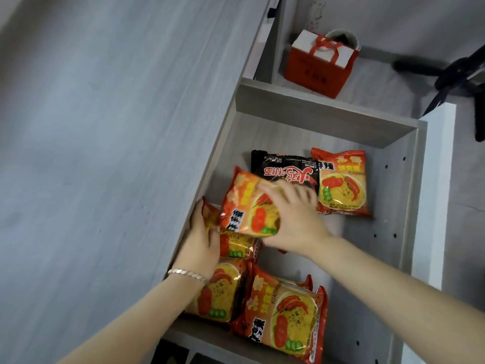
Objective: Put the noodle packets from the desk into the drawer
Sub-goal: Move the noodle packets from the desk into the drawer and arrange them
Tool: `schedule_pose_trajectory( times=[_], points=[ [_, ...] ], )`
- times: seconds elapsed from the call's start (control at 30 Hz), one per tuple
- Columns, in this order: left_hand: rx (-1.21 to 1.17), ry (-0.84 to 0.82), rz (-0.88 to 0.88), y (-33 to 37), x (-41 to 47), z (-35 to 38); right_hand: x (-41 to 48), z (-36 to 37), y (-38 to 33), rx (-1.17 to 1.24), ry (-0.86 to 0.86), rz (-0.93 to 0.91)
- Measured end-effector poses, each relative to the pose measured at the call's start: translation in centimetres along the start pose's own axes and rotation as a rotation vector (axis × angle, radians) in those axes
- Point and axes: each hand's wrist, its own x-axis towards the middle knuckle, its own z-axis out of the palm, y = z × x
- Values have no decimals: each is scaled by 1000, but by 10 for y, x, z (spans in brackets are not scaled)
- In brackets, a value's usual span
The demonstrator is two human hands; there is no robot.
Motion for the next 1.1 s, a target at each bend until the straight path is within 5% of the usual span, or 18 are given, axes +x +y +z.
schedule_pose_trajectory(
  times=[0.1, 0.23, 0.4, 0.5, 0.6, 0.8, 0.9, 1.1],
  points=[
    [20, 1, 34, -3, 2, 1, 8, 26, -35, 29, -75, -119],
    [128, 6, 84, -6, 5, 6, 4, 41, -51, 395, -215, -133],
    [258, -187, 117, -5, 10, 9, -18, 45, -20, 720, 161, 335],
    [210, -217, 101, -1, 14, 9, -16, 51, -11, 904, -20, 613],
    [229, -82, 214, -6, 4, 10, -8, 57, -16, 1164, -252, 677],
    [615, -159, 509, -21, -20, 14, 6, 67, -26, 1066, -14, 640],
    [708, -246, 433, -27, -23, 18, 9, 70, -25, 989, 69, 574],
    [728, -345, 319, -37, -16, 23, 2, 76, -24, 971, -203, 418]
  ],
)
